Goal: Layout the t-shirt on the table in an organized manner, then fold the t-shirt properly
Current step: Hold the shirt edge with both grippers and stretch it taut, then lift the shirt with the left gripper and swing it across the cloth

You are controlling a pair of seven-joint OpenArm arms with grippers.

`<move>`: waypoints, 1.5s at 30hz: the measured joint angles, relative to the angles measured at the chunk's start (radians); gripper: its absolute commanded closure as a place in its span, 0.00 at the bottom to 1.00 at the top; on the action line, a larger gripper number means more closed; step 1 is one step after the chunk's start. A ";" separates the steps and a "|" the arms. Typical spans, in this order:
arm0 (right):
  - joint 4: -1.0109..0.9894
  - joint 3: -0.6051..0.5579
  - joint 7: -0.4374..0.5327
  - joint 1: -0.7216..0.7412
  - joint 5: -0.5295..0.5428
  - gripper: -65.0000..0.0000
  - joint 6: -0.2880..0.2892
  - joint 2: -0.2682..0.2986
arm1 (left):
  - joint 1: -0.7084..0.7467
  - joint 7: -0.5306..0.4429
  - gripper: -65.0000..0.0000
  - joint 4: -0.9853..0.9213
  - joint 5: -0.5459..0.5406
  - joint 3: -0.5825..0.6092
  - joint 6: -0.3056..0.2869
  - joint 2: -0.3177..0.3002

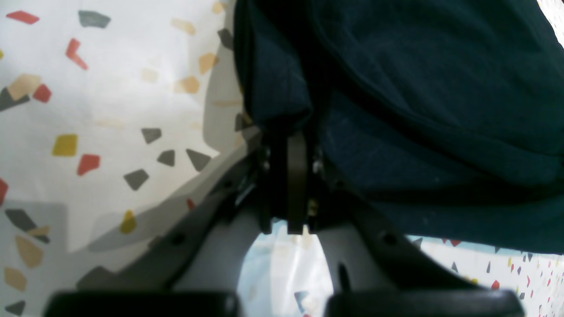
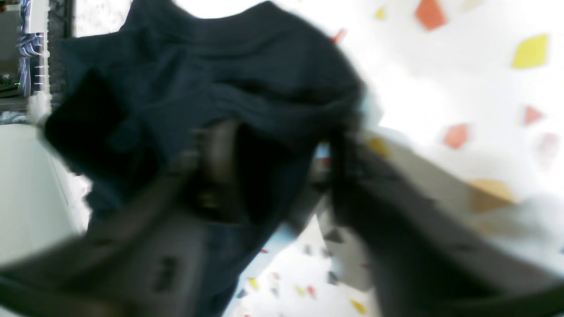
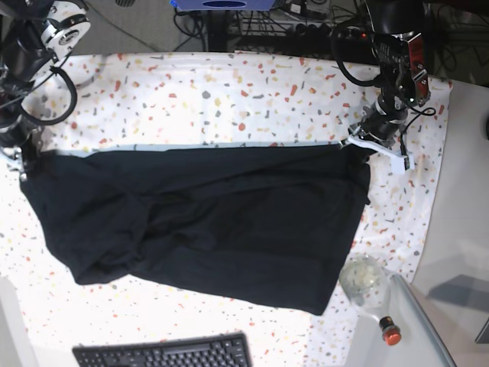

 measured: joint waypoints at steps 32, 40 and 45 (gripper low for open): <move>0.267 -0.309 -0.307 0.085 -0.028 1.00 -0.114 0.116 | -0.168 0.377 1.00 0.326 0.097 0.253 0.085 -0.105; -0.018 -0.504 -0.176 0.374 -0.021 1.00 -0.117 0.283 | -0.471 0.437 1.00 0.186 0.323 0.331 0.079 -0.035; -0.093 -0.634 -0.137 0.547 -0.031 1.00 -0.122 0.352 | -0.739 0.444 1.00 -0.015 0.347 0.331 0.073 0.008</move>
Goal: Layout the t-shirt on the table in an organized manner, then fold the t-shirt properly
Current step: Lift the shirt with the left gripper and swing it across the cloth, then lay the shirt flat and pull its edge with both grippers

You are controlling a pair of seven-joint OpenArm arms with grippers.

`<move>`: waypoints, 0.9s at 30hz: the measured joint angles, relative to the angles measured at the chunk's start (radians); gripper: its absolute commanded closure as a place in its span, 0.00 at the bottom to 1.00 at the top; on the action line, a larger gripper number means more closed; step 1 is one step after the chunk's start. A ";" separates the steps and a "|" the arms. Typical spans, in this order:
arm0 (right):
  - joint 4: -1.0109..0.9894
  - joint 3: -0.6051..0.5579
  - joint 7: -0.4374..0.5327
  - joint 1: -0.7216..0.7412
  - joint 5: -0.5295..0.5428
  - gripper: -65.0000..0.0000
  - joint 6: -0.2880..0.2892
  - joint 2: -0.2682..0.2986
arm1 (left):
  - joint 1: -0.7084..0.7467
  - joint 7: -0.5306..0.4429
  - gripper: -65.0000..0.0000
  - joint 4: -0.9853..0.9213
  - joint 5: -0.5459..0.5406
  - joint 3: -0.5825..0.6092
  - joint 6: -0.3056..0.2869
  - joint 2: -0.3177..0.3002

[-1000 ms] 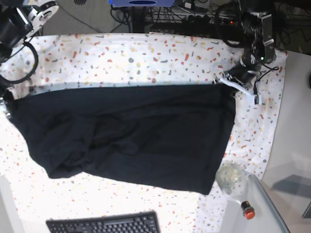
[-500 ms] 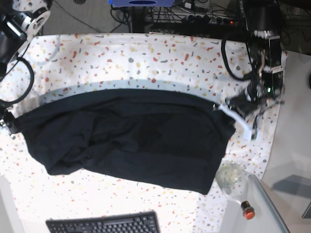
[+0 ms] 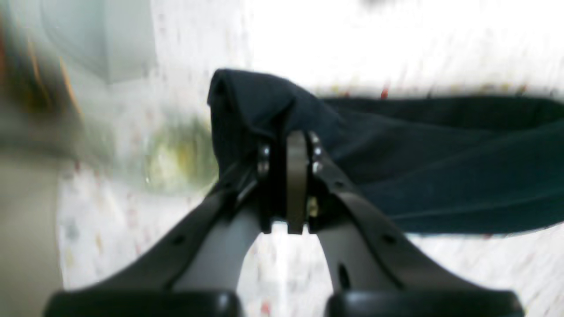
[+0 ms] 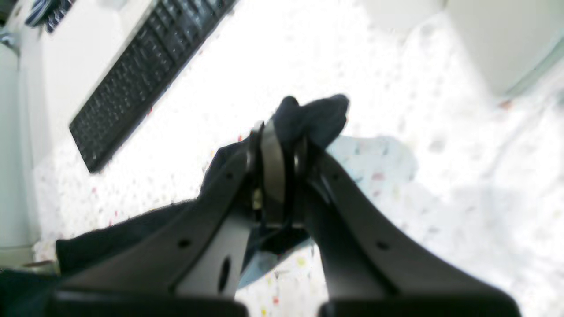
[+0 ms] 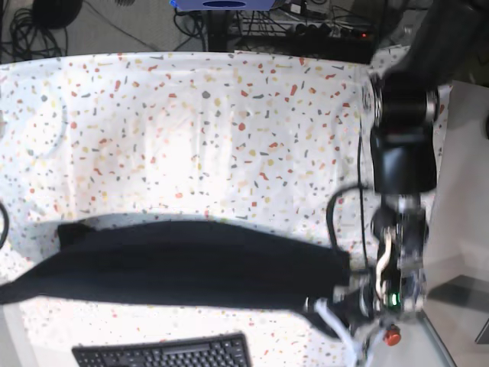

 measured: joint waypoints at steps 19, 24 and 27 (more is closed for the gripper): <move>0.853 0.389 -0.460 -0.351 0.018 1.00 0.016 -0.051 | 0.299 0.131 1.00 0.603 -0.012 -0.013 -0.003 0.029; 0.846 0.478 -0.377 -0.625 -0.001 1.00 0.081 -0.204 | 0.575 0.031 1.00 0.618 0.015 -0.017 0.012 0.021; 0.730 0.475 -0.246 -0.748 0.008 1.00 0.121 -0.267 | 0.689 -0.040 1.00 0.579 0.007 -0.013 0.002 0.023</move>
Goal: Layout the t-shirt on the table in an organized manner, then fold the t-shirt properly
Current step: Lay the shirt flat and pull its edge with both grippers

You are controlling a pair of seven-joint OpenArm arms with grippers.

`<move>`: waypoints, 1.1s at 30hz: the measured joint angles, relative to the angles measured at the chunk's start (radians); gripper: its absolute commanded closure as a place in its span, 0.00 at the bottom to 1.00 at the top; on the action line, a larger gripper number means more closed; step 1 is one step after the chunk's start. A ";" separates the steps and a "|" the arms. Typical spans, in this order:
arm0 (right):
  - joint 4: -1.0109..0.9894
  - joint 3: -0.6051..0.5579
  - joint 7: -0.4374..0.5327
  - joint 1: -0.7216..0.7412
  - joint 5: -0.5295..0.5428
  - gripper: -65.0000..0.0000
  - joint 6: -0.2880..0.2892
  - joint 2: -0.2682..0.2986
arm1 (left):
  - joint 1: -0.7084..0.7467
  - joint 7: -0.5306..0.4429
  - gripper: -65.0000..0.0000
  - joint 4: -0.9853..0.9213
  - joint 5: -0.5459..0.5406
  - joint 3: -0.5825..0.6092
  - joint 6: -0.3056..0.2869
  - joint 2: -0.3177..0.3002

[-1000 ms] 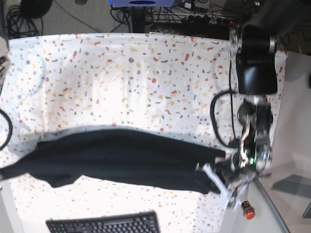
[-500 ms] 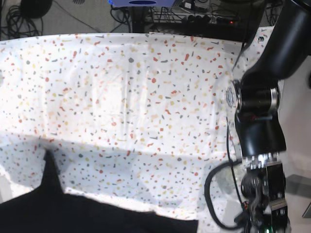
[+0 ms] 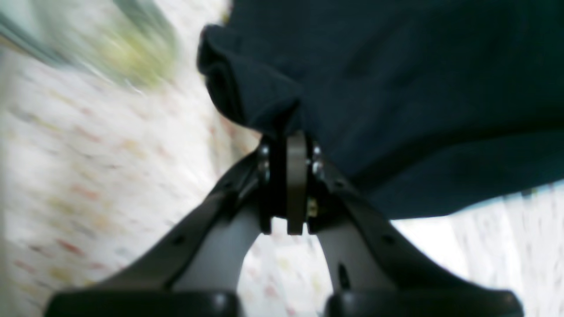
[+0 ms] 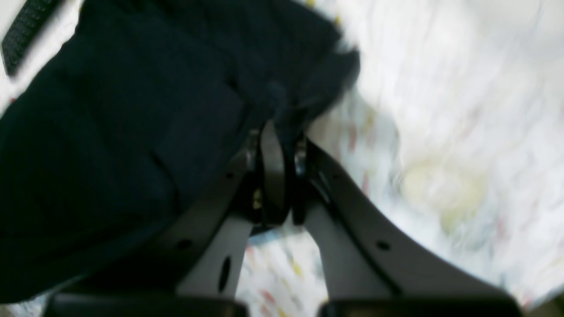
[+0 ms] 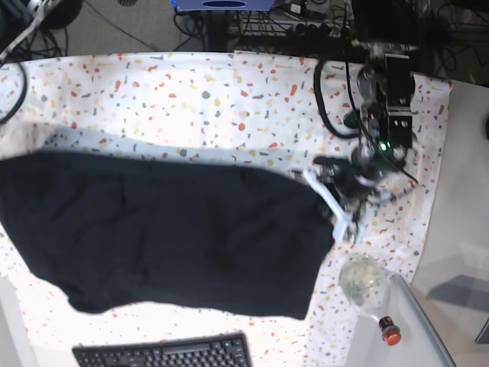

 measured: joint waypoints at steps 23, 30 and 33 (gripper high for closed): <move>-0.283 -0.069 0.287 -0.246 0.013 1.00 0.003 -0.003 | 0.282 -0.239 1.00 -0.168 -0.011 -0.181 -0.007 -0.037; -0.283 -0.069 0.294 -0.261 0.013 1.00 0.002 -0.001 | 0.327 -0.245 1.00 -0.161 -0.014 -0.181 -0.007 -0.035; -0.283 -0.069 0.293 -0.277 0.010 1.00 0.002 -0.002 | 0.348 -0.251 1.00 -0.157 -0.018 -0.181 -0.007 -0.035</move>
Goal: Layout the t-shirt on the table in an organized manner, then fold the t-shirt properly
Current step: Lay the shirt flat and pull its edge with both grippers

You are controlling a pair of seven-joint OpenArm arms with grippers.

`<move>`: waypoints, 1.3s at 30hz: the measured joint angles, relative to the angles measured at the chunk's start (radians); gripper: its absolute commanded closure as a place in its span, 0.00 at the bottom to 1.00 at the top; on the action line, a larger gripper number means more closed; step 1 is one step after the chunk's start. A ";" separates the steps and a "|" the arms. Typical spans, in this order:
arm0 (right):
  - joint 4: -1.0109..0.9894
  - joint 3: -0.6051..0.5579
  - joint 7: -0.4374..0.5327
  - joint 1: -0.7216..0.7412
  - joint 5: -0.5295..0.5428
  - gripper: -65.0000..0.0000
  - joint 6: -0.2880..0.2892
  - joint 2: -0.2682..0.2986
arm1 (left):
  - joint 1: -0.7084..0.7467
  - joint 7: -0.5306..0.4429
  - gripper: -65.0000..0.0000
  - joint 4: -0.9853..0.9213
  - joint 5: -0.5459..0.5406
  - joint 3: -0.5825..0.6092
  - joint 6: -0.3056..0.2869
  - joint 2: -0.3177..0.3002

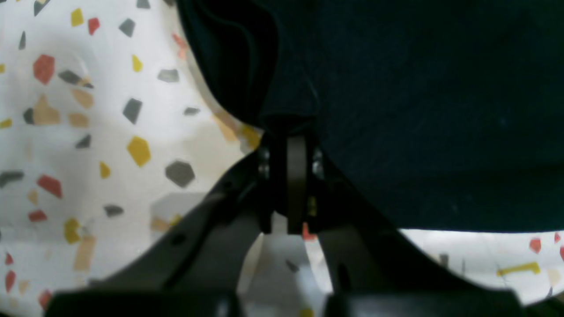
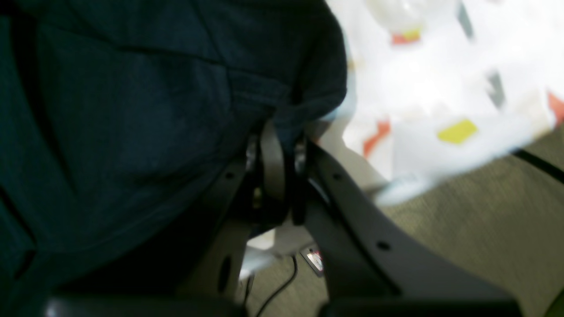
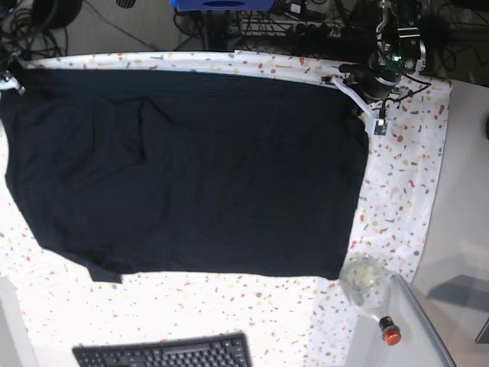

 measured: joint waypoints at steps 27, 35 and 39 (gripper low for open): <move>0.004 -0.004 -0.010 -0.026 0.014 1.00 0.004 0.001 | 0.034 0.011 0.35 0.001 0.002 -0.186 -0.003 0.055; 0.184 0.000 -0.023 -0.077 -0.001 0.83 -0.008 -0.068 | 0.028 0.014 0.40 0.042 0.000 -0.282 -0.003 0.095; 0.264 0.000 -0.024 -0.092 -0.005 0.47 -0.009 -0.101 | 0.007 0.024 0.41 0.087 0.007 -0.390 0.000 0.127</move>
